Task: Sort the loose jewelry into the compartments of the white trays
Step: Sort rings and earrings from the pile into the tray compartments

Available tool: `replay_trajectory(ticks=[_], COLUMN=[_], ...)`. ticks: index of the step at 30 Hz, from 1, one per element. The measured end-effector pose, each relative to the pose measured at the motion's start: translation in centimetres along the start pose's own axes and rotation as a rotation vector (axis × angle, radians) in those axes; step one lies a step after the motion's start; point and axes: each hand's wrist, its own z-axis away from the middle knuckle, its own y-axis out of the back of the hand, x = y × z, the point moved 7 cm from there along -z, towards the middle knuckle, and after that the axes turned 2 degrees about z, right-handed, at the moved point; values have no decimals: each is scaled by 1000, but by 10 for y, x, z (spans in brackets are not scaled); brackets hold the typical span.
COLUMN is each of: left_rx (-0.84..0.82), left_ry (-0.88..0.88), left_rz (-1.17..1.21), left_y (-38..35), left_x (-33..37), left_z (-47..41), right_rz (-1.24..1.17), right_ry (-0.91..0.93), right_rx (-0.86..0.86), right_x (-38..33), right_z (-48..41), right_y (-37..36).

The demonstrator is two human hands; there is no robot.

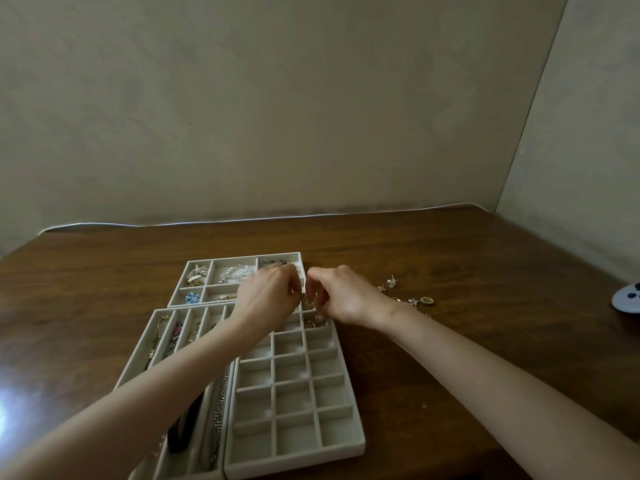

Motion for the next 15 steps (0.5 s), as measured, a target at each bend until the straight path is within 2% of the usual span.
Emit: replay_trajectory(ticks=[7,15], left_rx=[49,29], left_ry=[3,19], left_rz=[29,32], left_y=[5,5], left_x=[-1,-1], left_z=[2,0], right_rz=[118,50], right_ry=[36,37], right_rx=[16,78], right_x=[-8,-3], right_z=[2,5], right_y=[0,4])
